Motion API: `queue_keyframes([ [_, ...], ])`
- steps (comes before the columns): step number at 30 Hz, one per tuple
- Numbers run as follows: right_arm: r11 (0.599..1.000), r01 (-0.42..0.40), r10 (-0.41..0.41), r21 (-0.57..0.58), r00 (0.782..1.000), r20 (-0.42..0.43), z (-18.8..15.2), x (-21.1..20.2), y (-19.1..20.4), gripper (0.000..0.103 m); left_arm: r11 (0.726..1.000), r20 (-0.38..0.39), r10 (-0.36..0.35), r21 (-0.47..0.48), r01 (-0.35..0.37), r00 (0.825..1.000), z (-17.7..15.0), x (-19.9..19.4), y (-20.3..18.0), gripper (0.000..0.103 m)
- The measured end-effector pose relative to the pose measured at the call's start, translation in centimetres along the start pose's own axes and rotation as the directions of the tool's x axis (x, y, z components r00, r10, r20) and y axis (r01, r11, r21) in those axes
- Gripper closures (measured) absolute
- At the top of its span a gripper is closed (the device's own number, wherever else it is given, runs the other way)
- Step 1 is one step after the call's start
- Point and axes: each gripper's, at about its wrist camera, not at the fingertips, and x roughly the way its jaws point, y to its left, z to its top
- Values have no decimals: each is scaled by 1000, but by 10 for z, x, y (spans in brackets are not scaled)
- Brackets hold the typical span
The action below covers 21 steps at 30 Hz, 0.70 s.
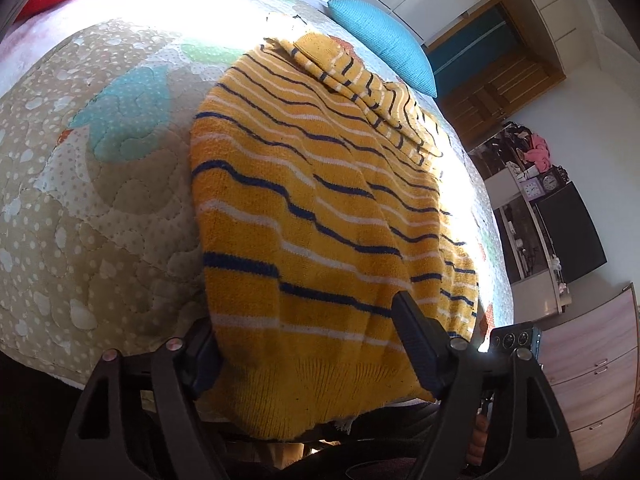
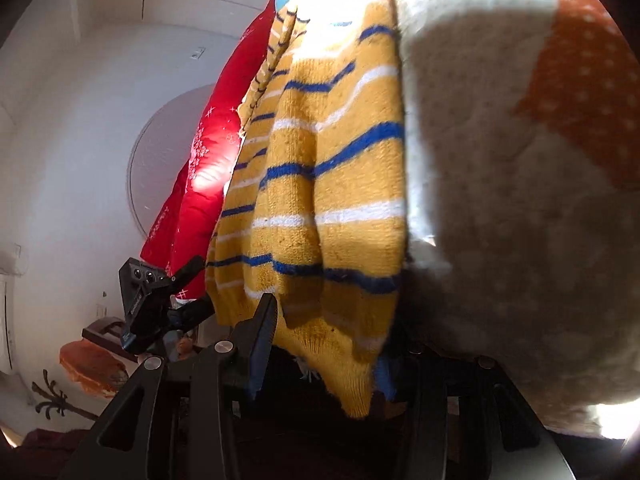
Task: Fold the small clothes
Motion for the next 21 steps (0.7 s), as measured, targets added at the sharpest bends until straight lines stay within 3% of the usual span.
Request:
queue_keyframes([
  [1, 1000, 4, -4, -9, 1000, -6, -1, 2, 3, 57, 1000, 0, 10, 5, -10, 1000, 0, 0, -1, 29],
  [2, 1000, 20, -20, -19, 1000, -7, -2, 4, 6, 71, 999, -1, 31, 7, -31, 1000, 0, 0, -2, 35],
  [3, 999, 40, -40, -21, 999, -9, -2, 4, 9, 92, 997, -4, 73, 7, -73, 997, 0, 0, -2, 63],
  [4, 999, 46, -46, -13, 999, -9, -2, 4, 10, 93, 994, -13, 113, 2, -113, 994, 2, 0, 0, 97],
  [8, 999, 33, -33, -7, 999, 25, -1, -18, 22, 93, 994, -26, 23, -102, -26, 999, 10, -12, 16, 96],
  [12, 994, -3, 6, -106, 1000, 26, -5, -45, 58, 94, 999, 13, 8, -50, -7, 1000, 7, -37, -4, 96],
  [15, 982, 18, -17, -188, 1000, 9, -20, -69, 78, 94, 1000, 33, -6, -14, 7, 999, -4, -55, -19, 96],
  [18, 983, 29, -34, -183, 999, -24, -41, -78, 76, 94, 1000, 27, -12, -7, 12, 1000, -19, -61, -24, 96],
  [21, 991, 38, -43, -130, 998, -40, -49, -72, 61, 94, 999, 24, 35, 10, -36, 999, -29, -58, -21, 96],
])
